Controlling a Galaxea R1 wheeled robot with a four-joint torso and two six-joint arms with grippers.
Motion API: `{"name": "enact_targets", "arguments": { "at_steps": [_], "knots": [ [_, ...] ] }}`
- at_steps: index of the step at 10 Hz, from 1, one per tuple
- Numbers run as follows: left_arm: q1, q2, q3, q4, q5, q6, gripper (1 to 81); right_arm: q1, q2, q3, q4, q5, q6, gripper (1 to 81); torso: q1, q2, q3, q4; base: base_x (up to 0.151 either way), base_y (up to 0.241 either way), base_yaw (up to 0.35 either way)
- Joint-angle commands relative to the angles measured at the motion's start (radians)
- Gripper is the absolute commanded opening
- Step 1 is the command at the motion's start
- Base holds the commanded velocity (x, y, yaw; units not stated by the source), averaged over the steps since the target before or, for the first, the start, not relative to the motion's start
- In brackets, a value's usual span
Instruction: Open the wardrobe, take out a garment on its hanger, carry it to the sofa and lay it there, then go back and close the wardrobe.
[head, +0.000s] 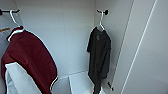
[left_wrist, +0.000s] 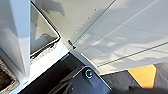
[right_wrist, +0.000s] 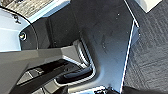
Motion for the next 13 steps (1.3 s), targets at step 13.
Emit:
{"name": "enact_targets", "arguments": {
  "at_steps": [13],
  "knots": [
    [-0.463,-0.144,0.44,-0.018,0.119,-0.196,81.1,0.042,-0.009,-0.006,0.0,-0.059,0.005,81.1,0.001,0.001,-0.001,0.0,0.0,0.0,0.0]
  ]
}}
